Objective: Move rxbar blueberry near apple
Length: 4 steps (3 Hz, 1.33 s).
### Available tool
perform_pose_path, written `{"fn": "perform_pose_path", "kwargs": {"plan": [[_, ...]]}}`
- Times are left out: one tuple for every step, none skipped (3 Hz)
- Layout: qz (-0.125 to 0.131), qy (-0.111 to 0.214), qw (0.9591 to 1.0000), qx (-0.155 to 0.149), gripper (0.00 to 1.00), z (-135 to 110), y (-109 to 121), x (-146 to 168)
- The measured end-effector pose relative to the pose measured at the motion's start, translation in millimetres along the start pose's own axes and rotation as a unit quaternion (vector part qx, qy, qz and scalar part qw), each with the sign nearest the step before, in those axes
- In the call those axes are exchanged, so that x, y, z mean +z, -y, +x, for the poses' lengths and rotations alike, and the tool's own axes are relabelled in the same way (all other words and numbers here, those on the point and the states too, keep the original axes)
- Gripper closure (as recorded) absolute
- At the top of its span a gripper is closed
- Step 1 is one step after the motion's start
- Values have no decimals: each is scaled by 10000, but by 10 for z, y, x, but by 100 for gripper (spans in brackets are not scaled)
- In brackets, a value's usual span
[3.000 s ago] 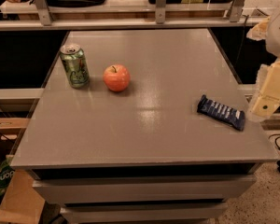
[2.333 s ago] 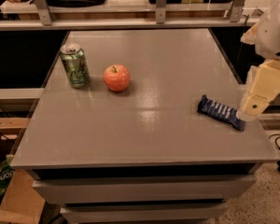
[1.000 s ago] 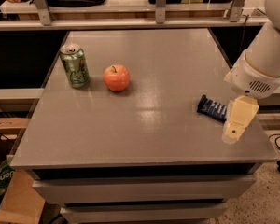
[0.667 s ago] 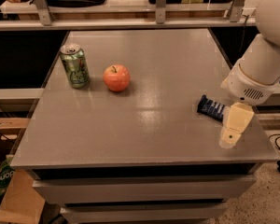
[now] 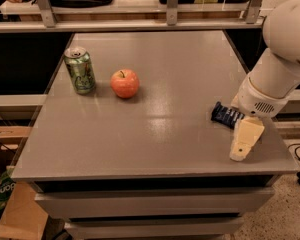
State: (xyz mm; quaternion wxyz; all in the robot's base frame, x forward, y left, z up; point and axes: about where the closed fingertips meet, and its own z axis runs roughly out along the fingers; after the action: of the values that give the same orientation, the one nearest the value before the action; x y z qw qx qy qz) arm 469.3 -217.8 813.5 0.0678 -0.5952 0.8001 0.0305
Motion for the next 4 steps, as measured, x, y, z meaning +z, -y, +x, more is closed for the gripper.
{"fn": "perform_pose_path", "kwargs": {"plan": [[-34,-5,10000,2,41,0,-1,31],[-34,-5,10000,2,63,-11,1,-45],[-35,-6,10000,0,88,-24,4,-137],[-35,-6,10000,0,100,-32,6,-187]]}}
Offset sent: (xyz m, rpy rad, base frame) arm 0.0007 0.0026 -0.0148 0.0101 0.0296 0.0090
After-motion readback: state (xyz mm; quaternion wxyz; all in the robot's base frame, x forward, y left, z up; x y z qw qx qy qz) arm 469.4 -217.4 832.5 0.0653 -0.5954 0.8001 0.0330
